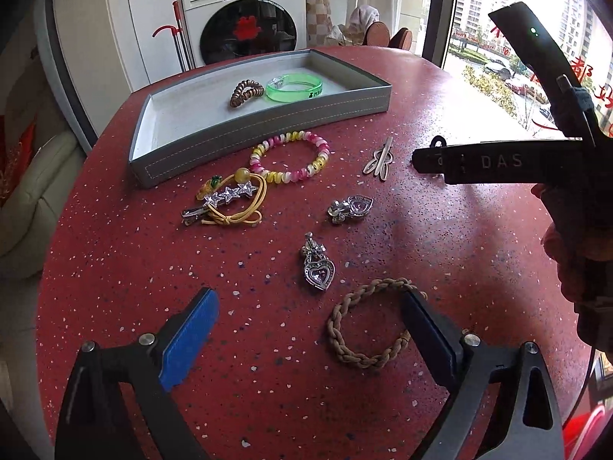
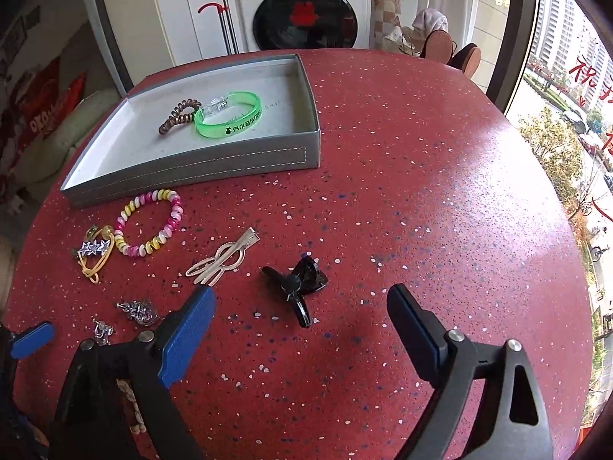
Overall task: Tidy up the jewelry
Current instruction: 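Grasp the black claw clip with the right tool while the left tool grasps the braided bracelet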
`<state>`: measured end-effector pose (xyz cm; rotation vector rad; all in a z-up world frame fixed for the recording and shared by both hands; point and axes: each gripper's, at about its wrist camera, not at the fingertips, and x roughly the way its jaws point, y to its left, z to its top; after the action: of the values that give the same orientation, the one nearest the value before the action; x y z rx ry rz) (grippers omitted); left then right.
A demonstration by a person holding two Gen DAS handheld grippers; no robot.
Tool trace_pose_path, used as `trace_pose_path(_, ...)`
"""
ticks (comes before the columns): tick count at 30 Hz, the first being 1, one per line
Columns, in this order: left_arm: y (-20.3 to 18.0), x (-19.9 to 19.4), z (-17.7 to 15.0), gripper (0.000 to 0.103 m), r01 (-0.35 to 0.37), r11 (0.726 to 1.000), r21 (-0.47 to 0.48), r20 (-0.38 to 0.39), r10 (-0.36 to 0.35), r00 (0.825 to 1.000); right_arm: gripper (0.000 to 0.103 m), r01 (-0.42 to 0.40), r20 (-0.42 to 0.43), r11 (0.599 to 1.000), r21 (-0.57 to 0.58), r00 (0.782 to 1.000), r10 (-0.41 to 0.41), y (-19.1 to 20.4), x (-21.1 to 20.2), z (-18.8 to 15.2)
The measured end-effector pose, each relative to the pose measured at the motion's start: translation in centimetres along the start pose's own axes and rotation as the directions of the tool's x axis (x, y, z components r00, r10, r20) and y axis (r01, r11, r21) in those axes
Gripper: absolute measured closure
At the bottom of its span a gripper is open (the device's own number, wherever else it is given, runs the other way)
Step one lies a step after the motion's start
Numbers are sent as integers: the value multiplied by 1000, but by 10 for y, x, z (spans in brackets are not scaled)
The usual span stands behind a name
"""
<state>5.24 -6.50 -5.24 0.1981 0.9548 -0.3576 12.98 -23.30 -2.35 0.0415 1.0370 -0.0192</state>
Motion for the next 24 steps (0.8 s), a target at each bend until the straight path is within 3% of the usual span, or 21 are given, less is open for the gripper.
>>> trace_pose_path(7, -9, 4, -7, 8, -11, 1000, 2, -23, 11, 1000, 31, 36, -4, 999, -31, 999, -36, 10, 13, 1)
trace_pose_path(10, -12, 2, -9, 8, -24, 1000, 12, -13, 24, 1000, 47, 35, 10, 999, -36, 999, -35, 12, 11, 1)
trace_pose_path(13, -16, 0, -11, 16, -15, 1000, 24, -3, 15, 1000, 64, 39, 17, 999, -35, 999, -39, 12, 10, 1)
trace_pose_path(16, -23, -4, -13, 30, -5, 999, 50, 6, 5, 1000, 77, 44, 24, 999, -31, 999, -44, 11, 6, -2)
trace_pose_path(19, -29, -7, -14, 47, 23, 997, 77, 9, -24, 1000, 78, 46, 35, 999, -23, 998, -45, 10, 1, -4)
trace_pose_path(21, -30, -7, -14, 68, 49, 996, 80, 6, -49, 999, 78, 34, 36, 999, -8, 999, -34, 8, -2, -5)
trace_pose_path(23, -31, -8, -14, 78, 69, 994, 87, 4, -70, 998, 78, 23, 41, 1000, 5, 999, -23, 5, -7, -7)
trace_pose_path(24, -31, -8, -14, 78, 74, 994, 85, 3, -75, 997, 78, 18, 43, 1000, 9, 999, -19, 4, -10, -8)
